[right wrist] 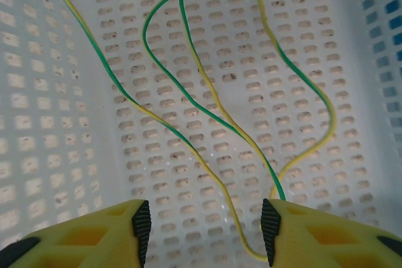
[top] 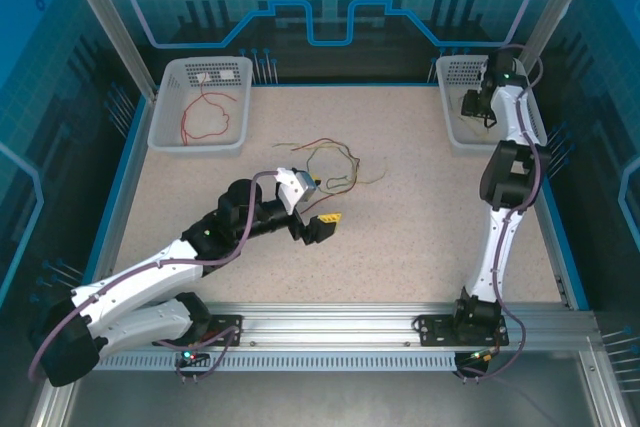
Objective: Untangle the cables
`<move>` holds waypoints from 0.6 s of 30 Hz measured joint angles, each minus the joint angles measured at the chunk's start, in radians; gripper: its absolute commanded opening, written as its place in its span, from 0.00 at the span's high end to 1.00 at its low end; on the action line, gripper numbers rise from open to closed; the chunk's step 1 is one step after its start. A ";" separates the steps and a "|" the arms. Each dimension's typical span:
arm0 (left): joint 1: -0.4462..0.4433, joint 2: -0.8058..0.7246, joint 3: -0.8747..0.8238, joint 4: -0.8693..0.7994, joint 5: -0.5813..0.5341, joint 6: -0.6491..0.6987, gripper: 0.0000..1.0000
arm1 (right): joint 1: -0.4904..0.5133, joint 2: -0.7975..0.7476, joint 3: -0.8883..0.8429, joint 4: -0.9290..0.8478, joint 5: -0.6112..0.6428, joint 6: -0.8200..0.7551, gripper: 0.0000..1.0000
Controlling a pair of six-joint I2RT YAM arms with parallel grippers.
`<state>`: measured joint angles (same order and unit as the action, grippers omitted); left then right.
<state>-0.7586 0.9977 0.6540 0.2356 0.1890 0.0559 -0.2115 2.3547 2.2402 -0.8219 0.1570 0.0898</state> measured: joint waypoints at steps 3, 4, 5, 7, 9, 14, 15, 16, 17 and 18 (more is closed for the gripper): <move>0.000 -0.010 -0.003 0.006 -0.029 -0.001 0.02 | 0.005 -0.117 -0.084 0.023 0.000 0.004 0.37; 0.000 -0.013 -0.005 0.014 -0.037 -0.004 0.02 | 0.009 -0.166 -0.121 0.037 0.002 0.005 0.34; 0.000 -0.013 -0.008 0.024 -0.052 -0.005 0.02 | 0.018 -0.227 -0.167 0.053 0.008 0.005 0.34; 0.004 -0.008 -0.008 0.035 -0.080 -0.021 0.02 | 0.043 -0.332 -0.238 0.082 0.016 0.008 0.33; 0.031 0.010 -0.008 0.049 -0.091 -0.064 0.02 | 0.085 -0.441 -0.317 0.115 0.019 0.015 0.32; 0.174 0.103 -0.005 0.058 -0.108 -0.218 0.04 | 0.257 -0.723 -0.628 0.259 0.071 0.042 0.00; 0.204 0.132 0.002 0.049 -0.114 -0.250 0.06 | 0.305 -0.785 -0.718 0.303 0.078 0.051 0.00; 0.229 0.161 0.012 0.035 -0.116 -0.281 0.09 | 0.340 -0.834 -0.791 0.341 0.062 0.069 0.00; 0.252 0.190 0.022 0.023 -0.118 -0.311 0.12 | 0.370 -0.891 -0.883 0.386 0.006 0.088 0.04; 0.274 0.221 0.035 0.008 -0.118 -0.343 0.13 | 0.383 -0.934 -0.958 0.421 -0.057 0.105 0.19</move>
<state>-0.4843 1.2186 0.6888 0.2440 0.0711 -0.2874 0.1715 1.4208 1.2827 -0.4011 0.1001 0.1951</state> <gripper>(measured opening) 0.898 0.985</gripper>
